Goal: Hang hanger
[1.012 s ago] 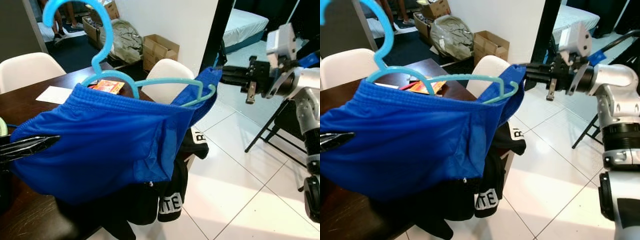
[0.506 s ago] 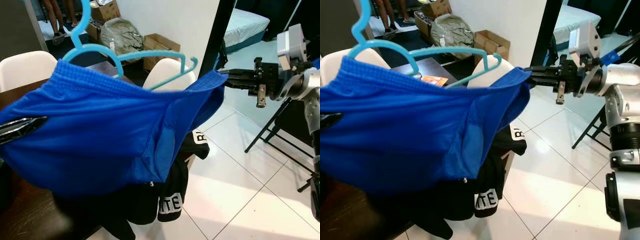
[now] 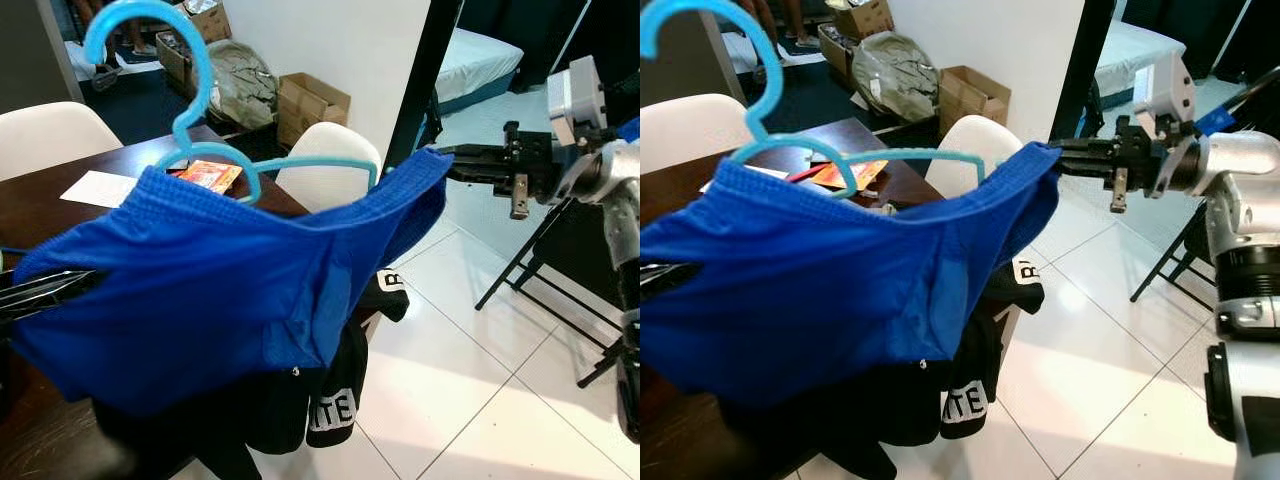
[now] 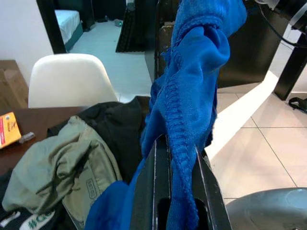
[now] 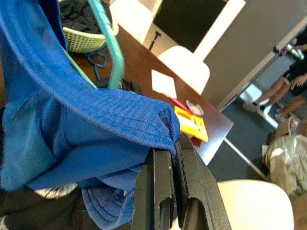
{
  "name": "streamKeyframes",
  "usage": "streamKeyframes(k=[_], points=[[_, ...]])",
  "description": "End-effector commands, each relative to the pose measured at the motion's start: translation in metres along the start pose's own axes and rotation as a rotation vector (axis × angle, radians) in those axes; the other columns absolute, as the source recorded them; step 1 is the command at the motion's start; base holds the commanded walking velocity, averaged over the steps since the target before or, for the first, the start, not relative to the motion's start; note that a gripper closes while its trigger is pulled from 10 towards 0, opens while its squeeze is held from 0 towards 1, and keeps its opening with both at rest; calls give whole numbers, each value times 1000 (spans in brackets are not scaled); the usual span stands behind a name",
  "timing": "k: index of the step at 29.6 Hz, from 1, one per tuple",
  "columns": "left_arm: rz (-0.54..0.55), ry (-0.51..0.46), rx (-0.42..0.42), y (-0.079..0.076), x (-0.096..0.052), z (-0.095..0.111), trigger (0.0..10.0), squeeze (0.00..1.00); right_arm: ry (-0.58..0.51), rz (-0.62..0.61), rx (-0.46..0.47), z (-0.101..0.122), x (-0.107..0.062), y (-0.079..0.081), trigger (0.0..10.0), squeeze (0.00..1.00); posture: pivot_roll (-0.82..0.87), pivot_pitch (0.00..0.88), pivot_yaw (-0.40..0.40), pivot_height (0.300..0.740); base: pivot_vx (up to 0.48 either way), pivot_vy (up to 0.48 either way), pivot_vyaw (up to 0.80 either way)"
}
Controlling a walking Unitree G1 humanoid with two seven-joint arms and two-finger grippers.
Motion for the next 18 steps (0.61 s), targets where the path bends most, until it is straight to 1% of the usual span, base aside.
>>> streamKeyframes(k=[1, 6, 12, 18], points=[[-8, 3, 20, -1, 4, 1, 10000, 0, -18, 8, -28, 7, 5, -2, 0, 0, 64, 46, -88, 740, 0, 0, 0], [-5, 17, 30, 1, 3, 2, 10000, 0, -32, 16, -33, 11, 7, -2, 0, 0, 69, 56, -83, 740, 0, 0, 0], [26, 34, 50, 6, -5, 7, 10000, 0, -44, 12, -32, 15, 2, -5, 0, 0, 76, 64, -83, 740, 0, 0, 0], [15, 36, 43, 5, -6, 7, 10000, 0, -41, -7, -39, 17, -1, -9, 0, 0, 76, 69, -81, 740, 0, 0, 0]])
Point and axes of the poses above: a point about 5 cm out from each wrist's last joint towards the gripper, its own x axis pointing out of the wrist towards the gripper, its own z axis along the axis of the wrist's last joint, y = z × x, the point moved 4 cm from there along x, pointing out of the wrist towards the gripper, and after that the axes turned 3 degrees about x, right-handed, at the moved point
